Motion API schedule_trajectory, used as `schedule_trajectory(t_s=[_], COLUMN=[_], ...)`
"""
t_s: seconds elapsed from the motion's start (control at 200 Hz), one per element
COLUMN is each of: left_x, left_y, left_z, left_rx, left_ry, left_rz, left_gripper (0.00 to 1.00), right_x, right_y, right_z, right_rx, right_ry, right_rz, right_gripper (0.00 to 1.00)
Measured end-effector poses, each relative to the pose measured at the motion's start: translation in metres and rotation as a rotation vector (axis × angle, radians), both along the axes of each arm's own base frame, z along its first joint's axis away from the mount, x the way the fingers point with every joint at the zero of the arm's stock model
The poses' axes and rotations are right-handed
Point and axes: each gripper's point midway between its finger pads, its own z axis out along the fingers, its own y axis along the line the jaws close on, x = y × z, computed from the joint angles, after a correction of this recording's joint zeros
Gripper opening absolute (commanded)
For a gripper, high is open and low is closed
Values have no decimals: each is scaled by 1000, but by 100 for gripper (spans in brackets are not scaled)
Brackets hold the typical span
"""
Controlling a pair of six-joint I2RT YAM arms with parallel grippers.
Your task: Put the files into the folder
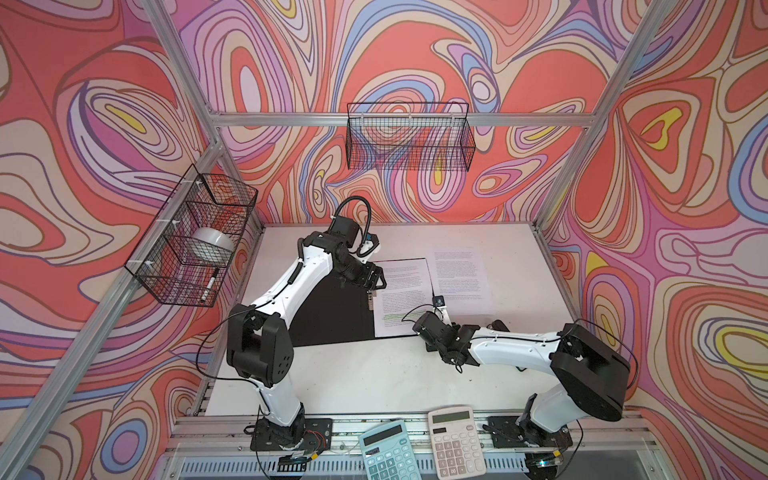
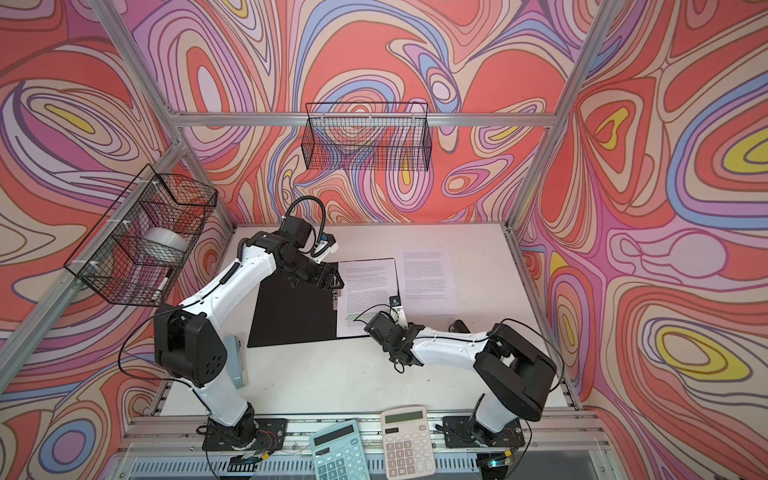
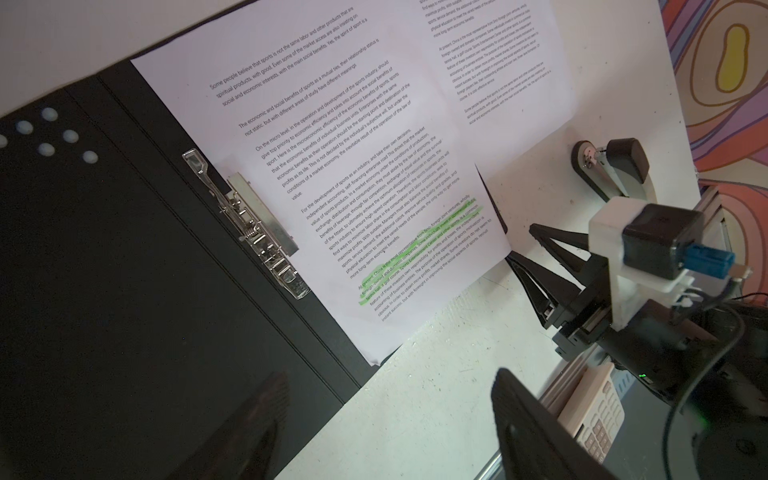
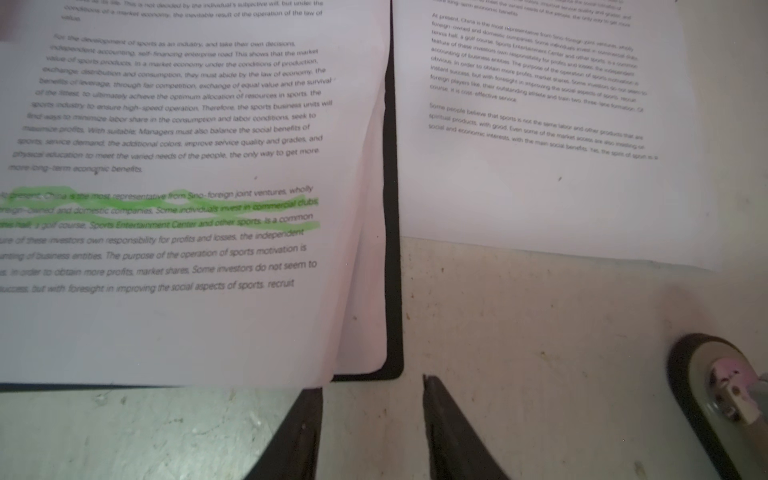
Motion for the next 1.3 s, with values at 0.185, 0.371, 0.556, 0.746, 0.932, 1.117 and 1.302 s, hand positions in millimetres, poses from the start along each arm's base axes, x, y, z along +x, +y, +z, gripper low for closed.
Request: schedule_trajectory(t_s=[0.185,0.371,0.556,0.746,0.932,1.117,1.302], left_x=[0,0,0,-1,-1,-5,-12], left_y=[0,-1,-1,0,2,6,10], left_z=[0,0,0,0,0,7,18], left_rx=[-3,-4,-3,2,17,29,37], left_ry=[1,0,0,0,-17,-38,-59], left_rz=[-1,-1,-2,-8,-26,-37,-38], left_gripper=[77,77,77,77,77,77,77], right_x=[3,0,-11,-18,-17,13,32], right_y=[-3,-7,-4,5,19,20,17], right_z=[4,0,-1,38,89,76,40], right_rx=[-64,-110,-139,-2,203,300,369], right_ry=[-20,-10,9,-30,-107,-18,111], right_rz=[11,27,62,97,137,96,61], right_gripper=[42,41,41,35,26,23,19])
